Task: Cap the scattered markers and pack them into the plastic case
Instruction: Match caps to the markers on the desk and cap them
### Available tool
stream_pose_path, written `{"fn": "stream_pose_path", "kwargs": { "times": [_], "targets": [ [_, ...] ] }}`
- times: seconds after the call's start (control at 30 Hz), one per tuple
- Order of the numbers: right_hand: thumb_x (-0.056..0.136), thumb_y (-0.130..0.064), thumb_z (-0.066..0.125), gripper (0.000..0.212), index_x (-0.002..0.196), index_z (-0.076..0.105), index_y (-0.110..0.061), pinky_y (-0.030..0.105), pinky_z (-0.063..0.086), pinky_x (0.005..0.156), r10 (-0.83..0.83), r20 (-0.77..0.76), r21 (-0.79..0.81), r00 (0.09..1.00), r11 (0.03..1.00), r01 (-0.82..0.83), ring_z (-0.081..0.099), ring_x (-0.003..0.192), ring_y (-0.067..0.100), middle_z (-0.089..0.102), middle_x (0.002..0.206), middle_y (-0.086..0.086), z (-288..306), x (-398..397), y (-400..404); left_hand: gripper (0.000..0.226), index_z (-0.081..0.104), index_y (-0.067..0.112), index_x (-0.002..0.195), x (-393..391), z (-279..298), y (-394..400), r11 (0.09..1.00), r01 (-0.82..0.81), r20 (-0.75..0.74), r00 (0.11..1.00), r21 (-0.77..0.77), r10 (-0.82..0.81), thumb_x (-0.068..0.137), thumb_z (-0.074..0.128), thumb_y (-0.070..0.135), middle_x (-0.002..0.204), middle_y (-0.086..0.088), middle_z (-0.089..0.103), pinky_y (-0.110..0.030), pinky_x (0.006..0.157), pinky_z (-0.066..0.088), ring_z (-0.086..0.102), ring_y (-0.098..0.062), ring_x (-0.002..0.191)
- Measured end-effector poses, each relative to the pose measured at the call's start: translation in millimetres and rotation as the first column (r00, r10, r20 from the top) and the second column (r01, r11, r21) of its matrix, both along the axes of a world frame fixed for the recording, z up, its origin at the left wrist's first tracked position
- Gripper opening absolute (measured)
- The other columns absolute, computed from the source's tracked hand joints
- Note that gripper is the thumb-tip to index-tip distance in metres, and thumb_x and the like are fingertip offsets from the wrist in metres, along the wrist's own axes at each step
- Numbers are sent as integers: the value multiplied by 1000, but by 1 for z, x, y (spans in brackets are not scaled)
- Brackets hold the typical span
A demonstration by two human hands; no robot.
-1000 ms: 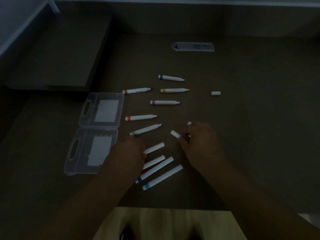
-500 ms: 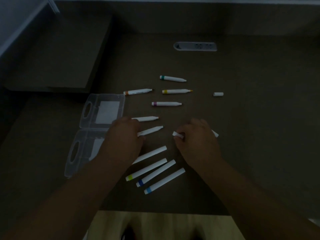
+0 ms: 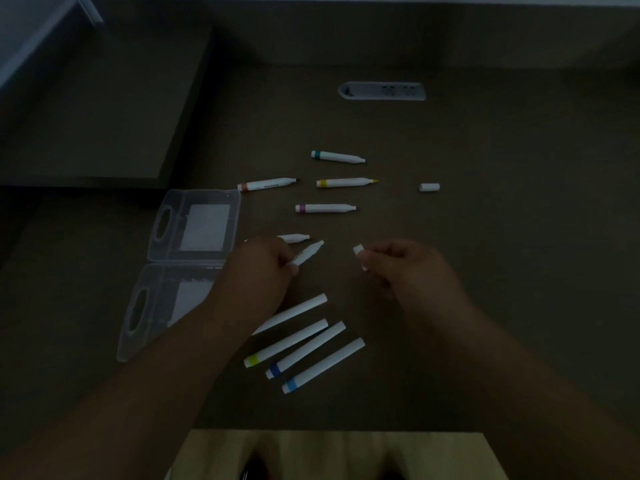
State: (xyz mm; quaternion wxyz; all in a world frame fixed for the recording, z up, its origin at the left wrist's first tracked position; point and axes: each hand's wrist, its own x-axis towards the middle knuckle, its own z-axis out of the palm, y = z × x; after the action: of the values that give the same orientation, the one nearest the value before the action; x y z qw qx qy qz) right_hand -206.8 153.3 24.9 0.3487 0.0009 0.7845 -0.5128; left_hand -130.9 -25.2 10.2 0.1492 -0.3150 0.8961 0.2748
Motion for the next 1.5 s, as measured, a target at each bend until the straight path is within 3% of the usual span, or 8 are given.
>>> {"fn": "stream_pose_path", "kwargs": {
  "times": [0.2,0.53,0.67,0.93,1.07,1.23,1.33,1.5],
  "targets": [
    [89,-26,67,7,95,70,-23,28,47,64,-96,149,-68,984,992,107,57,76,15,65,87,3,7,-2,3,13,62,33,100,13,-2,2,932,-103,-189,966,346,177,90,66,25,94,14,59,-17,63,43,57,-2,85],
    [85,-13,69,22,106,69,-8,22,47,60,-225,672,-160,706,886,435,58,73,13,65,93,8,6,-1,-5,8,67,20,92,12,7,11,642,-273,-101,870,716,482,92,61,14,93,-3,70,-31,76,55,67,-18,87],
    [84,-9,69,19,103,70,-7,19,50,55,-208,715,-159,668,881,445,61,71,12,68,82,6,4,5,-10,13,68,19,102,11,8,15,544,-315,-57,827,778,560,91,61,16,101,-6,70,-44,92,54,66,-26,99],
    [87,-11,67,10,97,69,-9,20,47,53,-209,699,-130,684,904,408,60,60,10,68,67,5,3,11,-10,12,67,17,101,14,9,19,459,-338,-30,779,822,626,91,61,13,100,-8,70,-40,86,54,66,-23,95],
    [86,-12,69,11,97,71,-10,20,47,53,-213,688,-121,693,909,399,61,61,10,70,69,4,1,12,-9,9,66,19,99,18,5,14,612,-325,-89,833,721,547,91,62,16,93,-2,69,-32,75,52,65,-16,85],
    [86,-13,69,10,95,71,-10,20,47,50,-223,692,-123,687,901,417,61,62,10,70,73,5,1,12,-7,6,65,29,96,30,1,5,978,-108,-95,987,178,127,91,64,26,96,6,63,-31,83,52,60,-8,89],
    [87,-13,68,7,93,69,-10,19,46,50,-217,690,-130,690,901,413,59,61,10,68,75,5,3,13,-9,22,64,20,116,27,-1,4,992,121,109,987,-47,-115,97,56,27,109,0,63,-30,90,51,60,-12,99],
    [87,-12,69,8,94,69,-8,19,47,57,-238,699,-131,674,884,448,59,64,11,68,75,6,8,12,-12,26,64,18,118,22,-13,4,960,232,298,938,-158,-177,96,55,30,109,-4,63,-35,93,51,60,-17,100]
  ]
}}
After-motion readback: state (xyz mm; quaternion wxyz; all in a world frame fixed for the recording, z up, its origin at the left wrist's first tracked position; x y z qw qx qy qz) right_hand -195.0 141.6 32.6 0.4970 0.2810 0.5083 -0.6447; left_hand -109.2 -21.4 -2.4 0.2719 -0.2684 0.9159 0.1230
